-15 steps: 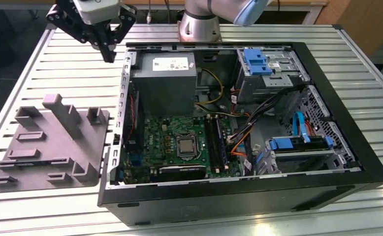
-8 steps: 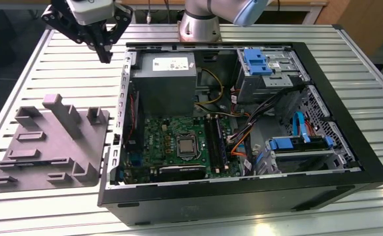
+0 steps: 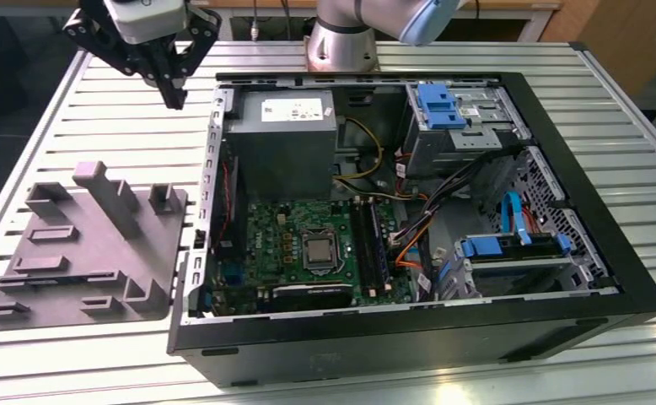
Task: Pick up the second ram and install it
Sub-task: 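Reach for the second ram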
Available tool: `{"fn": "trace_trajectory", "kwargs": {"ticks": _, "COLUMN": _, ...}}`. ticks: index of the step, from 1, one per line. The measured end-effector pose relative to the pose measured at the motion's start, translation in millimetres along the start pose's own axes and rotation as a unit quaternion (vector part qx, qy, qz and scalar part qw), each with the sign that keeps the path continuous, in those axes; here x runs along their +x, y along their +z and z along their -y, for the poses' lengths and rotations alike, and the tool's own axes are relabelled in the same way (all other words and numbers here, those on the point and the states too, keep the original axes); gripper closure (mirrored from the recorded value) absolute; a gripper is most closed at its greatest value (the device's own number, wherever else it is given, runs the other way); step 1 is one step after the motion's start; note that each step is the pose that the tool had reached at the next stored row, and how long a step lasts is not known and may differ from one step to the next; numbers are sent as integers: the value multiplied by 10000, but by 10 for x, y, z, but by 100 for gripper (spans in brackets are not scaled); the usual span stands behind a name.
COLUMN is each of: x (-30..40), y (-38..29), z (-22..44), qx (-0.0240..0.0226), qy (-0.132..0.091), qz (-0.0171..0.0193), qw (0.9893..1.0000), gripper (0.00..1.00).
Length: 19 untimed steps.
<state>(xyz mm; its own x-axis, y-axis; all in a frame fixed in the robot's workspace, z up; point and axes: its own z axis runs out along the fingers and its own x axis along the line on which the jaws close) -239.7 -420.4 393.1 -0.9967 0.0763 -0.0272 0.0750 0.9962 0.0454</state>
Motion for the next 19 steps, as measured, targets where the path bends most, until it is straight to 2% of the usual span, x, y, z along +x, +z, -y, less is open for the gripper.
{"fn": "trace_trajectory", "kwargs": {"ticks": 19, "x": 111, "y": -4, "z": 19, "qx": 0, "qy": 0, "qz": 0, "qw": 10000, "gripper": 89}}
